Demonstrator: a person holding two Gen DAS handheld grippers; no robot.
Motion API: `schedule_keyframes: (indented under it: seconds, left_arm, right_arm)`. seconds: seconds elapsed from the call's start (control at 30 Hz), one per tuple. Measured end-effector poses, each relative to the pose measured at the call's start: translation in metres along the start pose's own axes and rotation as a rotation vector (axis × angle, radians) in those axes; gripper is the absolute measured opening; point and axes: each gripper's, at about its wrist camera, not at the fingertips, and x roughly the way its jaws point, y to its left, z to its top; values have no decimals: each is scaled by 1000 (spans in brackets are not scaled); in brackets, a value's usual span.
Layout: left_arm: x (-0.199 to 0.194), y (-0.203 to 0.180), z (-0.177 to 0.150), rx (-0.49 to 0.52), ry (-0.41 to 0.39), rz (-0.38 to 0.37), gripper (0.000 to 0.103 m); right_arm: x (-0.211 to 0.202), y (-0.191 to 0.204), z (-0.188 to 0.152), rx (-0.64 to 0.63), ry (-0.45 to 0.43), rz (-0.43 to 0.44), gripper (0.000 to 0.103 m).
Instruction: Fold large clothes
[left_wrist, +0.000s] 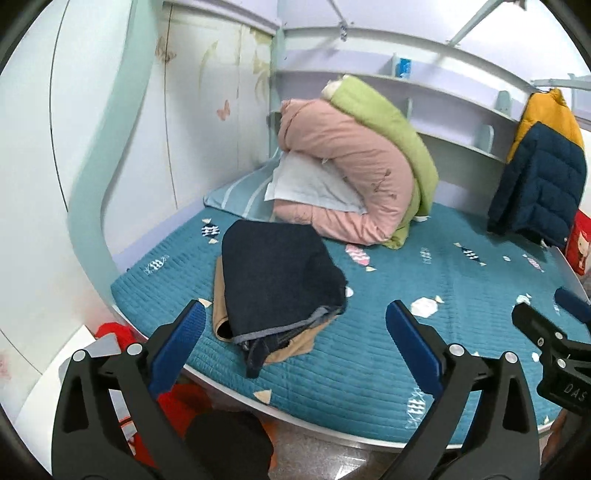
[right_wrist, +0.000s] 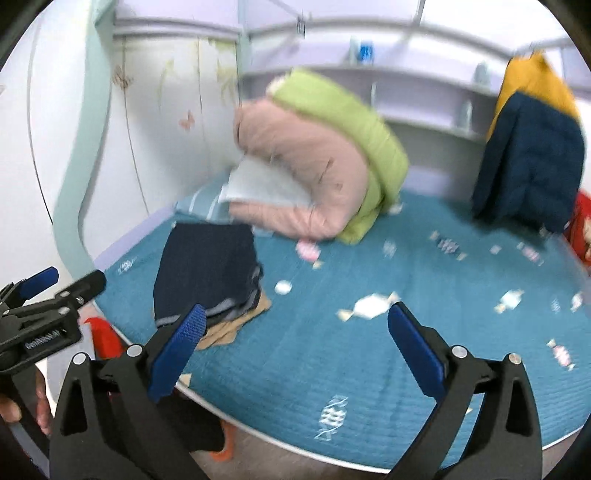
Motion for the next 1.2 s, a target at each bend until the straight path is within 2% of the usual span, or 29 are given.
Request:
schedule_keyframes:
  seconds: [0.17,0.5,0.9,1.2]
  left_arm:
    - [-43,-24,-3,31,-39,-62,98]
    - [-100,-57,-1,88,-140,-85,98]
    - [-144,-73,9,93,-266,-116,98]
    - [-163,-80,11,103,-354,-101,98]
  right_arm:
    - [-44,-2,-3,-23,-57,-9,95]
    - [-107,-16,-6,12,-158,-28,96]
    - [-151,-28,-4,36,-264,-43,96]
    - [-159,-37,-1,57,-301,-29,96]
